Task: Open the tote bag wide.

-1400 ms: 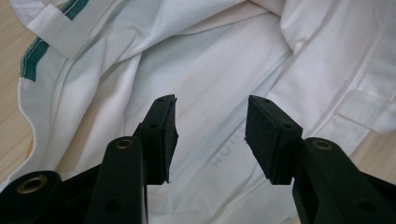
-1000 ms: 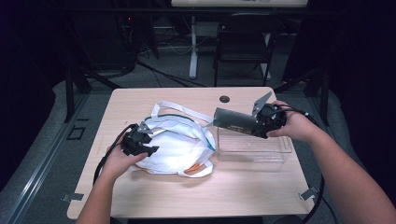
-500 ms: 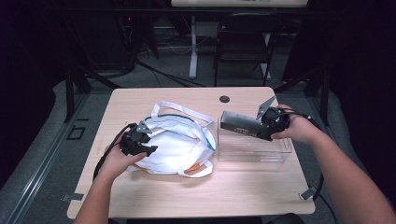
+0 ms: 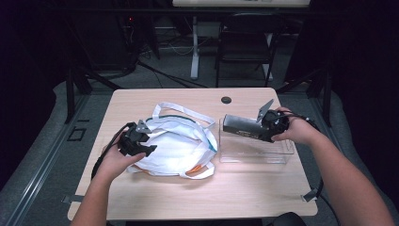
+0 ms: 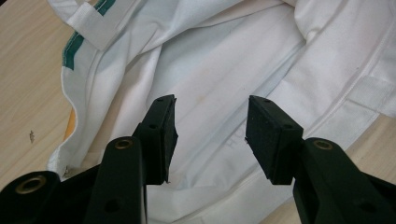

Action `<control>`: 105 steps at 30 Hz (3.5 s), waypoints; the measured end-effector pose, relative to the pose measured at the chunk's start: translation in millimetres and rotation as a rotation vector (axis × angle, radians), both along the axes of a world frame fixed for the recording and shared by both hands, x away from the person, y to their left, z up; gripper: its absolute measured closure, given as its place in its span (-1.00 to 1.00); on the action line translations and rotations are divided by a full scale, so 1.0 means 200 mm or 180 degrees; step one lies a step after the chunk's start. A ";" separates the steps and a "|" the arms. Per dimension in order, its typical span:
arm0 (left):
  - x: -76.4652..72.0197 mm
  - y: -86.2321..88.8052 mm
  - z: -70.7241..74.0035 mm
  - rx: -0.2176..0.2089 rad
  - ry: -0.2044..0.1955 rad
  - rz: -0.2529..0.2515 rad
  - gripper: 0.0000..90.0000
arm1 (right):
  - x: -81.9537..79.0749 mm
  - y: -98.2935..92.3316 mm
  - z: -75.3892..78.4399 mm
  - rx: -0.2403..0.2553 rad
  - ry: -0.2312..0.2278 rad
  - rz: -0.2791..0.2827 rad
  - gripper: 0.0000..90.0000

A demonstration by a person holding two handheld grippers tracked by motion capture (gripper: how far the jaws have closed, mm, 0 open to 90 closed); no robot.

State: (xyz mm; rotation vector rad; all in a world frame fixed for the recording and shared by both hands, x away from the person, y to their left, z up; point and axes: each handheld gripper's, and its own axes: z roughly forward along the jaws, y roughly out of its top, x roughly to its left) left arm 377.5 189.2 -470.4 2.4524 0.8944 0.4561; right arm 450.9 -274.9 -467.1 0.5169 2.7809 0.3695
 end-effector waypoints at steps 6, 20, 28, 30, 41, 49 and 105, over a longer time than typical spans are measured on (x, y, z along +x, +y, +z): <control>-0.01 0.01 0.00 0.0024 -0.0007 0.0007 0.17 | 0.03 0.01 -0.03 -0.0070 0.0048 0.0027 -0.05; -0.04 0.03 0.04 0.0060 -0.0025 0.0029 0.17 | 0.07 0.04 -0.13 -0.0137 0.0130 0.0041 -0.05; -0.04 0.04 0.04 0.0048 -0.0028 0.0028 0.17 | 0.09 0.03 -0.17 -0.0129 0.0208 0.0048 -0.06; -0.04 0.04 0.04 0.0037 -0.0037 0.0042 0.17 | 0.10 0.03 -0.18 -0.0130 0.0208 0.0061 -0.06; -0.05 0.07 0.06 0.0038 -0.0059 0.0062 0.17 | 0.11 0.05 -0.22 -0.0184 0.0190 0.0119 -0.07; -0.05 0.07 0.06 0.0028 -0.0062 0.0075 0.17 | 0.12 0.05 -0.25 -0.0169 0.0244 0.0084 -0.08; -0.04 0.06 0.09 0.0019 -0.0022 0.0010 0.08 | 0.09 -0.01 -0.11 0.0271 -0.0138 -0.0501 -0.14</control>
